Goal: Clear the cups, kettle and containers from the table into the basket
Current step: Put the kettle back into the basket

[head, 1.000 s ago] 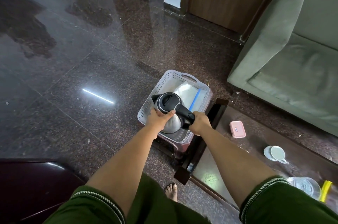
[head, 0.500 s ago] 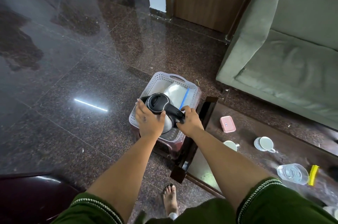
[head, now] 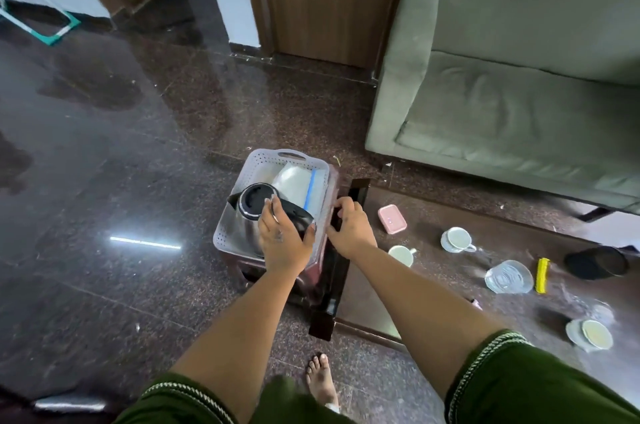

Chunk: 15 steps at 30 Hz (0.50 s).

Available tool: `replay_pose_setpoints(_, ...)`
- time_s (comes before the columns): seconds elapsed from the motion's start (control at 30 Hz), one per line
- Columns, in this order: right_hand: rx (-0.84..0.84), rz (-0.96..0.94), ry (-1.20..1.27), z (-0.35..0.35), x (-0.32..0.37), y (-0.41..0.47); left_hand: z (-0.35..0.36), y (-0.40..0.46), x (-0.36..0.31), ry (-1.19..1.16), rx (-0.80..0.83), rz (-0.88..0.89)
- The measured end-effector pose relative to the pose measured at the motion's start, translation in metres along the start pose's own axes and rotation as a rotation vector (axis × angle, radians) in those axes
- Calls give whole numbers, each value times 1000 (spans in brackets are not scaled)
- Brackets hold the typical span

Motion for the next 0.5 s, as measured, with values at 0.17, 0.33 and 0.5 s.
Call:
replay_pose_setpoints(0.17,-127,67,52,-44,-40,-39,21,-38,-46,15,47,143)
replay_pose_setpoints(0.33,-211,141,12,-90,-94,-93,50,-95,-96,3,128,238)
replay_pose_setpoints(0.5,-273,268,40,-128,-152,-153,86,-155,-138,8,219,314)
Point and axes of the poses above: each hand's wrist, its own y-axis towards the middle knuckle, its own z-axis out of the palm, x = y × z, the point moved 4 cm from there along y, towards the middle knuckle, and after that the axes turned 4 degrees about -z, right-handed, at the moved point
